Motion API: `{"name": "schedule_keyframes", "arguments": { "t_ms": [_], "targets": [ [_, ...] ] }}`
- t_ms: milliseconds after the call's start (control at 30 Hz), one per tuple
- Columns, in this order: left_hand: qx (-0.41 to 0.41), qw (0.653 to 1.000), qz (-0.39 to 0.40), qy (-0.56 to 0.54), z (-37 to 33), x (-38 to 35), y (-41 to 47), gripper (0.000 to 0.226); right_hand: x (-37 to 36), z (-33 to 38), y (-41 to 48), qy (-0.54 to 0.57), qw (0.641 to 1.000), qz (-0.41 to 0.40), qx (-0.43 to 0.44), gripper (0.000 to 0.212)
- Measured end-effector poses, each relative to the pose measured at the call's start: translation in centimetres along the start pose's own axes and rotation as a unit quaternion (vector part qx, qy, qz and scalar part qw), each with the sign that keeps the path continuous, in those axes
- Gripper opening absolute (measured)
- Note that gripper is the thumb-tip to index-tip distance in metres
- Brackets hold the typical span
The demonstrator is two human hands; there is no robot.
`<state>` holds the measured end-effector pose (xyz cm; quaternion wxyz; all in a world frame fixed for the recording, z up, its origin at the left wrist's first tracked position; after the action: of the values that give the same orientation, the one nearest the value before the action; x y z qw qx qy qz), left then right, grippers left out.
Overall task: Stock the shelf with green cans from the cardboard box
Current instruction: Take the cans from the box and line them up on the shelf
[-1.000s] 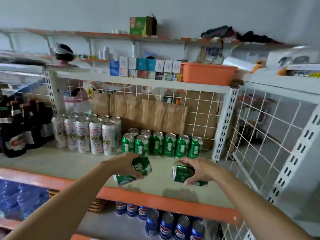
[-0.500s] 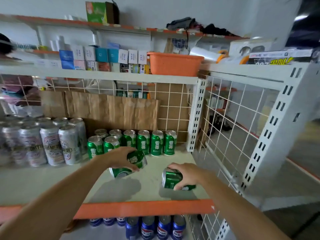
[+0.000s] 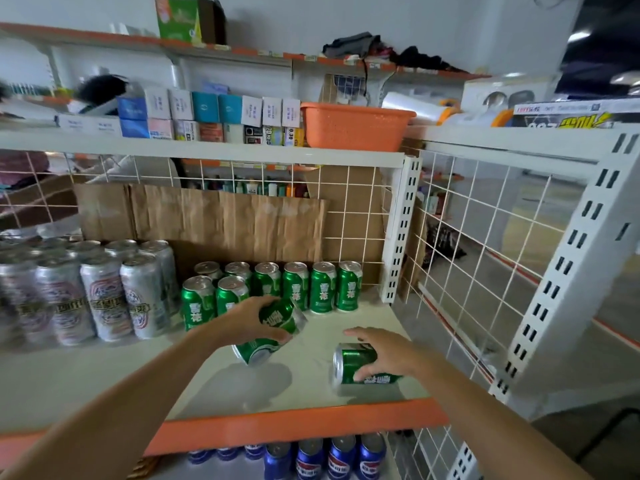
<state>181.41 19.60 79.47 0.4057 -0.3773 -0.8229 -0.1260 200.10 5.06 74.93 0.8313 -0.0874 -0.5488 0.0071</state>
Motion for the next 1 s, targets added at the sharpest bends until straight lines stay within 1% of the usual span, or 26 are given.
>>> {"name": "schedule_keyframes", "arguments": {
  "t_ms": [67, 100, 133, 167, 267, 300, 367, 433, 500, 600, 667, 733, 833, 900, 1000],
  "targets": [
    [0.001, 0.999, -0.021, -0.042, 0.4, 0.4, 0.0, 0.088, 1.2, 1.3, -0.2, 0.063, 0.997, -0.042, 0.0, 0.09],
    [0.003, 0.998, -0.032, -0.055, 0.5, 0.5, 0.1, 0.09, 1.8, 2.1, -0.2, 0.093, 0.994, -0.064, 0.003, 0.096],
    [0.0, 0.997, -0.041, -0.062, 0.5, 0.6, 0.1, 0.091, 2.4, 2.9, -0.1, 0.126, 0.988, -0.084, 0.008, 0.099],
    [-0.007, 0.997, -0.051, -0.061, 0.2, 0.7, -0.1, 0.09, 3.0, 3.8, -0.1, 0.165, 0.98, -0.106, 0.017, 0.098],
    [-0.043, 0.994, -0.09, -0.045, -1.5, 1.2, -0.6, 0.086, 4.4, 6.1, 0.4, 0.301, 0.941, -0.147, 0.044, 0.086],
    [-0.056, 0.993, -0.094, -0.043, -2.3, 1.2, -0.9, 0.086, 4.7, 6.8, 0.6, 0.339, 0.928, -0.149, 0.048, 0.08],
    [-0.08, 0.993, -0.082, -0.042, -3.8, 1.0, -1.4, 0.083, 5.0, 7.9, 1.0, 0.395, 0.905, -0.151, 0.054, 0.062],
    [-0.113, 0.99, -0.076, -0.031, -5.2, 0.8, -1.9, 0.076, 4.9, 8.5, 1.3, 0.417, 0.894, -0.151, 0.059, 0.046],
    [-0.131, 0.987, -0.084, -0.025, -6.1, 0.8, -2.3, 0.072, 5.0, 8.6, 1.5, 0.41, 0.894, -0.168, 0.061, 0.036],
    [-0.135, 0.985, -0.101, -0.031, -6.6, 0.8, -2.5, 0.075, 5.5, 8.6, 1.2, 0.416, 0.881, -0.211, 0.075, 0.027],
    [-0.14, 0.983, -0.119, -0.028, -6.7, 0.9, -2.6, 0.084, 6.1, 8.6, 0.9, 0.4, 0.88, -0.241, 0.085, 0.032],
    [-0.134, 0.982, -0.124, -0.037, -6.6, 1.1, -2.6, 0.101, 6.8, 8.6, 0.7, 0.386, 0.879, -0.262, 0.099, 0.044],
    [-0.11, 0.986, -0.099, -0.08, -5.2, 0.9, -2.7, 0.115, 7.6, 8.4, 0.4, 0.407, 0.866, -0.267, 0.113, 0.058],
    [-0.1, 0.978, -0.086, -0.16, -4.0, 0.5, -2.7, 0.121, 8.3, 8.3, 0.1, 0.427, 0.86, -0.249, 0.129, 0.061],
    [-0.104, 0.94, -0.049, -0.32, -3.2, -0.5, -3.3, 0.113, 9.0, 8.5, -0.3, 0.445, 0.863, -0.187, 0.149, 0.065]
  ]
}}
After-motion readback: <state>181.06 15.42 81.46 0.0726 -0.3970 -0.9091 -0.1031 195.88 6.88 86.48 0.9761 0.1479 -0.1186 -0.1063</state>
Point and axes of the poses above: each hand's wrist, its own y-axis towards the middle knuckle, its own x-axis out of the back of the hand, z = x × y, the point moved 7 cm from there along y, towards the middle knuckle, and after that the axes turned 4 degrees about x, right-handed, at the moved point
